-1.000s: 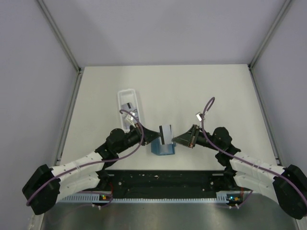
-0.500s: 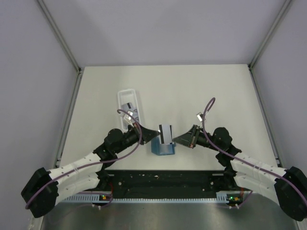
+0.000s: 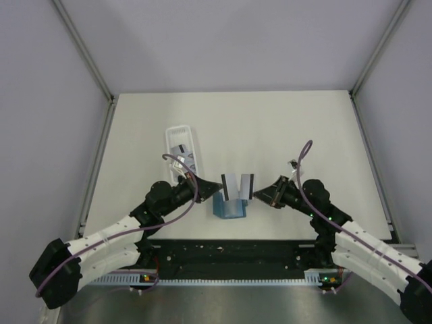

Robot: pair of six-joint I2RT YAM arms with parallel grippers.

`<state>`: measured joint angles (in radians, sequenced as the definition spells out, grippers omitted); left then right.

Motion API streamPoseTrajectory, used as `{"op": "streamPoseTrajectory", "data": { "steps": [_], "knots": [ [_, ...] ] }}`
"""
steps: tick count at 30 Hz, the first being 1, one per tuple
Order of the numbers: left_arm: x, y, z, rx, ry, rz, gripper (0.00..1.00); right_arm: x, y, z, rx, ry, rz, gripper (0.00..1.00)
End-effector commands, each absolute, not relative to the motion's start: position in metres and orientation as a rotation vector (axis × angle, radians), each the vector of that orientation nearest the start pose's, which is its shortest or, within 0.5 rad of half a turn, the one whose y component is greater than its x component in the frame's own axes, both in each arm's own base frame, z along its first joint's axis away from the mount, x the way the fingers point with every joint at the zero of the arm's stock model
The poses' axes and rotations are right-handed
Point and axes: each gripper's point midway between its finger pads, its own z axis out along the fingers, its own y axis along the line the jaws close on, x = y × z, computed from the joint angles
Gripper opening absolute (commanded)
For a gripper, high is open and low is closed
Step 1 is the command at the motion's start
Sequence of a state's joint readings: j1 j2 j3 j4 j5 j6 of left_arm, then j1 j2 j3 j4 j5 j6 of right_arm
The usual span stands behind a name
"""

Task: Put the credit cards into the card holder
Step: Place the credit card at the center of the board.

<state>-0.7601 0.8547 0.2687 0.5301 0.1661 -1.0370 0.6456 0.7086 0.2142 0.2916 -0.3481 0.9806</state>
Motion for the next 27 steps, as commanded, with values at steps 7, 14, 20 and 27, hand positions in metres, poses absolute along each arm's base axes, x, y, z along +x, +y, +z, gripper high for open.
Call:
{"op": "streamPoseTrajectory", "data": {
  "steps": [7, 14, 20, 27],
  "knots": [
    [0.192, -0.270, 0.197, -0.077, 1.825, -1.462, 0.00, 0.187, 0.136, 0.089, 0.495, 2.264, 0.616, 0.29],
    [0.183, -0.282, 0.203, 0.013, 1.847, -1.522, 0.00, 0.188, 0.196, 0.153, 0.134, 2.064, 1.024, 0.60],
    [0.177, -0.290, 0.209, 0.075, 1.835, -1.580, 0.00, 0.173, 0.235, 0.211, -0.068, 1.815, 1.369, 0.62],
    [0.163, -0.304, 0.225, 0.209, 1.806, -1.689, 0.00, 0.165, 0.254, 0.214, -0.155, 1.808, 1.499, 0.64]
  ]
}}
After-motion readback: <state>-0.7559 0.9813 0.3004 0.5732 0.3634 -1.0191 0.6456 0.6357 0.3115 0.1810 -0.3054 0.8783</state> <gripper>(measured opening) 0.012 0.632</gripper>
